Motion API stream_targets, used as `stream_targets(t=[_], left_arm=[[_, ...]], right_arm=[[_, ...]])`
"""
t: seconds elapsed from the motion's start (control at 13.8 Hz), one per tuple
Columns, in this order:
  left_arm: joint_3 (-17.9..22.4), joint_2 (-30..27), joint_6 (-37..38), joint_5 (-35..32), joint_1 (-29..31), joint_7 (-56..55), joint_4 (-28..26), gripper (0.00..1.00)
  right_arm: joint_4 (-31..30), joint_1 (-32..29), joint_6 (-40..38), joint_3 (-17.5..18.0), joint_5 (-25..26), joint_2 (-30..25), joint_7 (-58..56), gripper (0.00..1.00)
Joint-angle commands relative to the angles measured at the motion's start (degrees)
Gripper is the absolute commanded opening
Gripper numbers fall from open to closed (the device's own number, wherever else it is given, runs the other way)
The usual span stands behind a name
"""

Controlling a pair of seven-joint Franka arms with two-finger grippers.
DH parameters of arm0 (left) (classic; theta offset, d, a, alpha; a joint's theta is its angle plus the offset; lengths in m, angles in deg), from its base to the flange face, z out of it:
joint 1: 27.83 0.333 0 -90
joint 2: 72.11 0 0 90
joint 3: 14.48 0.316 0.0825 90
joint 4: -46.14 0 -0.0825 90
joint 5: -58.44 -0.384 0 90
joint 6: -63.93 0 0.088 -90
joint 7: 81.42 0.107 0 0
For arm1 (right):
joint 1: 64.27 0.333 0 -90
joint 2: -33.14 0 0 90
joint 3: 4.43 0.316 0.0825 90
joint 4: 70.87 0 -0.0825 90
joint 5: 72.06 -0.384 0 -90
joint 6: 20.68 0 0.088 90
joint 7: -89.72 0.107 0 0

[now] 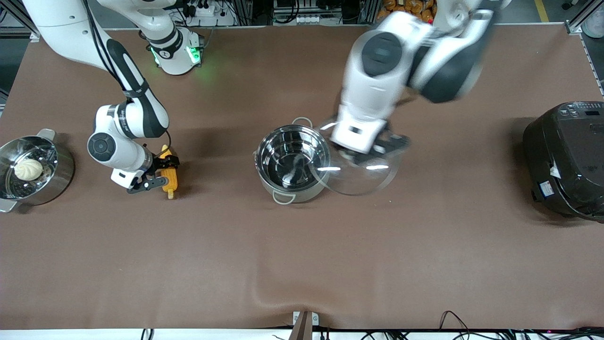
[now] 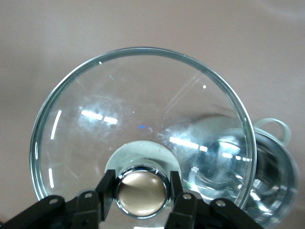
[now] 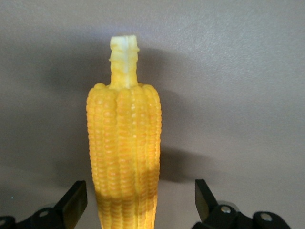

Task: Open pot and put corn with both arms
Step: 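Lift the glass lid with the left gripper while the right gripper grasps the corn, then lower the lid beside the rice cooker while the right gripper lifts the corn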

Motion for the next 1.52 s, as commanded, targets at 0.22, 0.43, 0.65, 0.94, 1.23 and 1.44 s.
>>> stream_targets(t=[0.22,0.43,0.65,0.94,1.23,1.44], left_arm=[[-0.82,-4.35,0.08,1.22,15.74,26.40,-8.32,0.00],[-0.82,-5.14,-2.98,1.22,20.94,34.51,-12.70,0.00],[-0.82,-7.50,-13.06,1.22,23.93,37.86,-23.14,0.00],[-0.73,-9.71,-27.14,0.61,24.55,37.95,-36.26,0.00],[-0.73,-9.27,-33.39,0.60,25.95,38.04,-41.45,0.00],[-0.73,-8.83,-38.04,0.51,26.49,38.13,-44.70,0.00]], right_arm=[[-0.33,0.08,1.47,0.04,0.71,1.06,-0.16,0.01],[-0.15,-0.09,0.85,0.04,0.71,1.06,-0.08,0.00],[0.55,-0.09,-1.06,0.13,0.27,0.71,0.36,0.00],[10.02,-0.18,-17.48,0.04,-0.26,-0.61,0.54,0.00],[21.88,0.61,-30.05,0.22,-5.42,-0.43,0.80,0.00],[27.96,3.76,-36.05,0.22,-12.90,-0.34,0.89,0.00]])
